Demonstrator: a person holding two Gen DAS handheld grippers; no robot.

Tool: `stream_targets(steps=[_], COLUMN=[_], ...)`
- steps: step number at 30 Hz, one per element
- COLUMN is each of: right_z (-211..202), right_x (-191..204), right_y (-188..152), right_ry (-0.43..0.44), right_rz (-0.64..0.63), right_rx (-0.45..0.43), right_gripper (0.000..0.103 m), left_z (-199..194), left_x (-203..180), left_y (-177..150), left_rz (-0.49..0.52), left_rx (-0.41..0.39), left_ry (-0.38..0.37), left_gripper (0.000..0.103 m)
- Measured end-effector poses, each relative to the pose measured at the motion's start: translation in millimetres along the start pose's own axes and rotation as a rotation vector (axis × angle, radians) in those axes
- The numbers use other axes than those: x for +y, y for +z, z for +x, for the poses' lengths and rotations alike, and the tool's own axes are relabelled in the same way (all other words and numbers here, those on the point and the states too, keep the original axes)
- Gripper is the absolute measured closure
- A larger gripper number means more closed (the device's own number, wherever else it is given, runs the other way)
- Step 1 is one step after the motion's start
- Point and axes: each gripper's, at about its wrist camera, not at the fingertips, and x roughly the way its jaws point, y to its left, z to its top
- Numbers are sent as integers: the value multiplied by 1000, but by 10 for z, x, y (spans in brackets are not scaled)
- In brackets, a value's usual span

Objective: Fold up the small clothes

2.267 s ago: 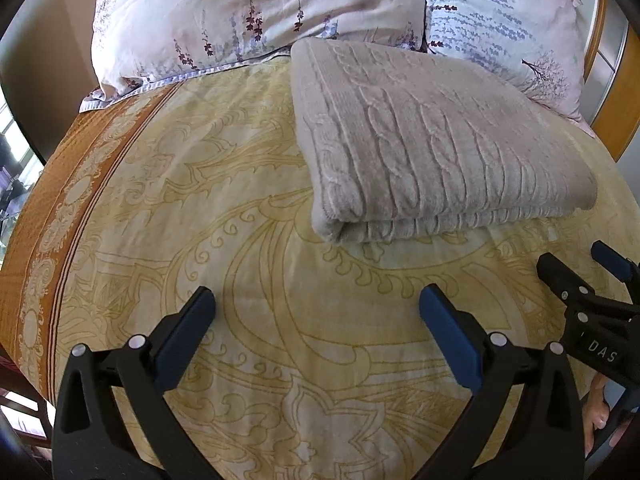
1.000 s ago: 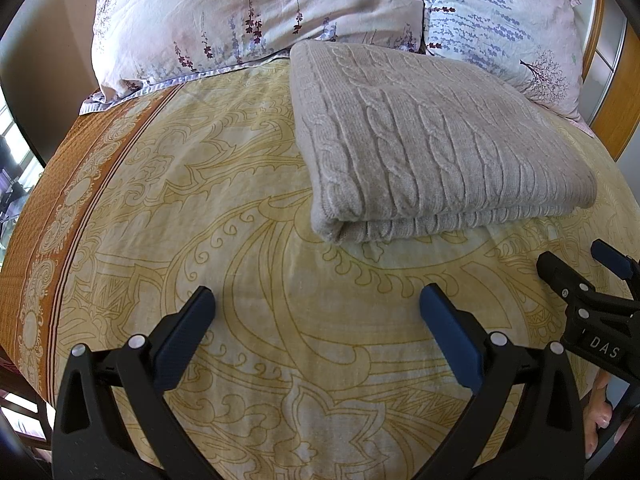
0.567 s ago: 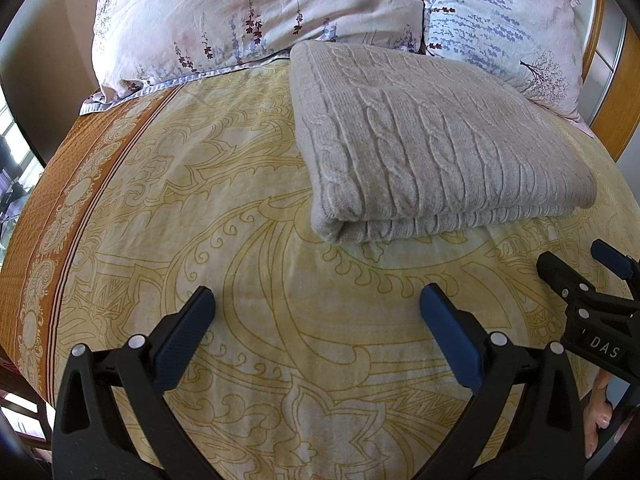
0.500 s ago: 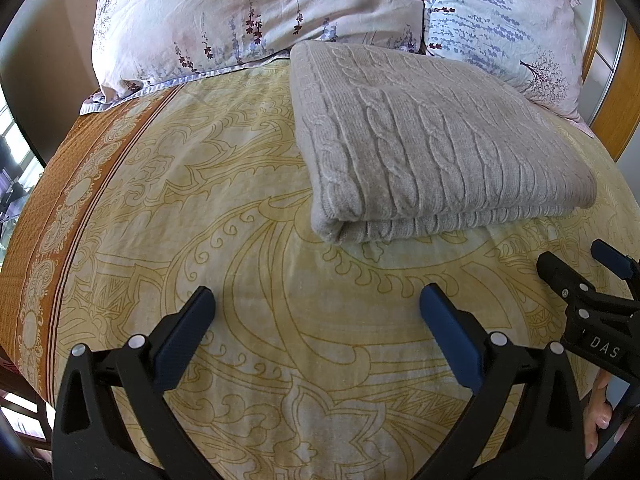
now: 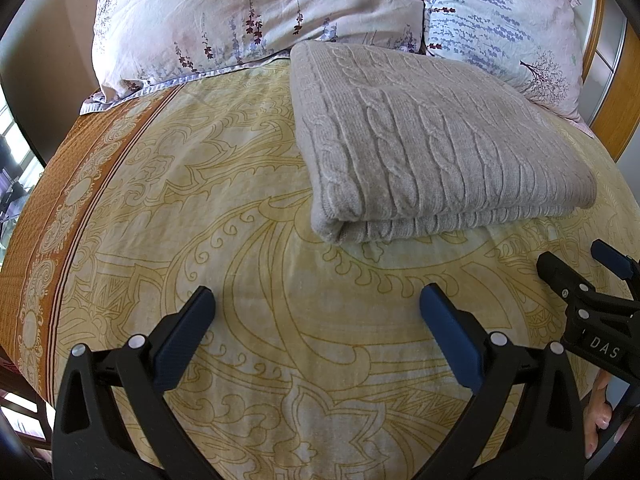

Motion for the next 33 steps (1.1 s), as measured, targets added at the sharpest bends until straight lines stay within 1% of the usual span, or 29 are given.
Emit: stream_targets(steps=[33], right_z=[15], right_x=[-8], right_y=[-3], right_ry=[2], right_rz=[-1], right_rx=[5], right_gripper=[1], left_z=[-1], left_x=[-7], left_y=[13], left_rz=[-4], left_rx=[4], left_ry=[3], left_gripper=[2])
